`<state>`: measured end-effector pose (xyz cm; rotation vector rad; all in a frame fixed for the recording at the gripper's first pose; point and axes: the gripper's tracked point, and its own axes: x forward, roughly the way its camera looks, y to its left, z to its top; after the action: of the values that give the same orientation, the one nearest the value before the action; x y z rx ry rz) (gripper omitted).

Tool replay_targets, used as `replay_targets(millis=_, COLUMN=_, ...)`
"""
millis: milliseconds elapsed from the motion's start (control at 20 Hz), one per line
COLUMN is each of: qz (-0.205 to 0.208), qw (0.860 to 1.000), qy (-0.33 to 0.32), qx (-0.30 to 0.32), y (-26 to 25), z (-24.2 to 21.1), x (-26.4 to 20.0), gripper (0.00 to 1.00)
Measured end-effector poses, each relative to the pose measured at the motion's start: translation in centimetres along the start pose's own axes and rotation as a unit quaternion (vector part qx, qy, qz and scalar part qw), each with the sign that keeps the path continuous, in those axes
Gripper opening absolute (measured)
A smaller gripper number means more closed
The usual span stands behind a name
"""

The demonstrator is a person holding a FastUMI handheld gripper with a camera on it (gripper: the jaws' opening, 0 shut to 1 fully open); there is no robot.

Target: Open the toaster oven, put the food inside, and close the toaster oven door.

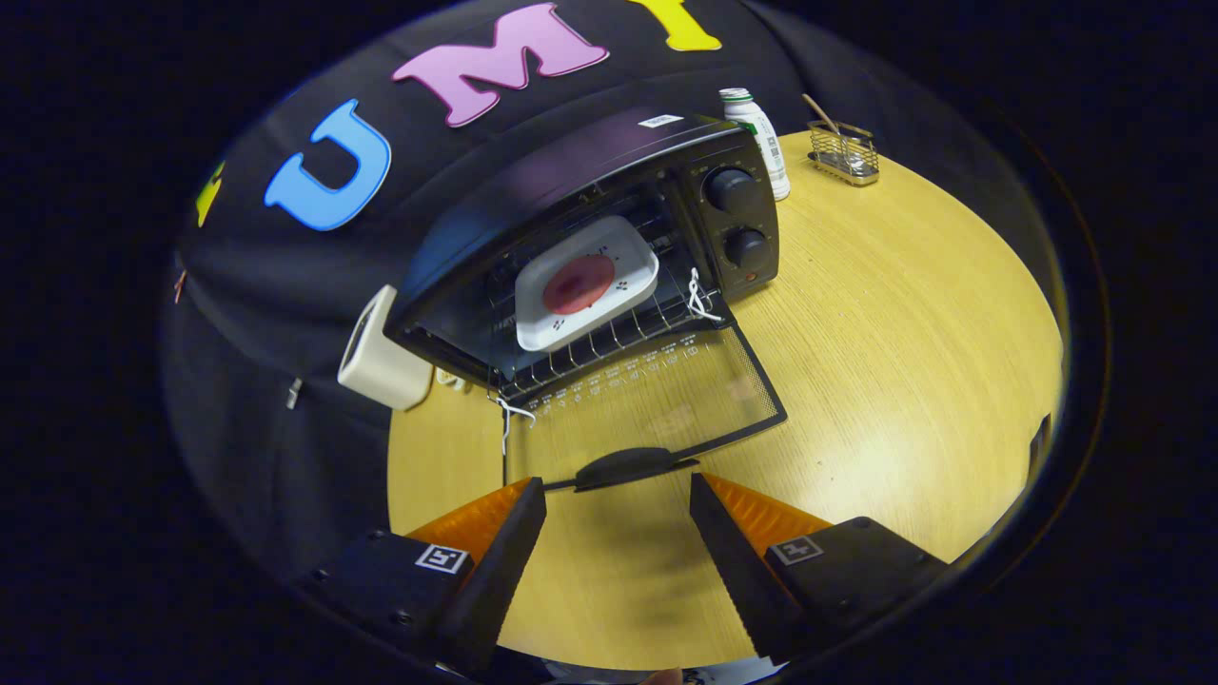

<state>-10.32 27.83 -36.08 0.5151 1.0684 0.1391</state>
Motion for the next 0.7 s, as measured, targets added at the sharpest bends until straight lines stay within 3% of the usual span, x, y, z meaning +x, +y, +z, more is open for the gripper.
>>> replay_targets(millis=350, qz=-0.056, qw=0.989, qy=0.036, qx=-0.132, y=-1.5, z=-5.2, x=4.2, gripper=0.99)
replay_targets(millis=700, qz=-0.100, qw=0.979, qy=0.039, qx=-0.172, y=-2.2, z=-5.8, x=7.8, gripper=0.99)
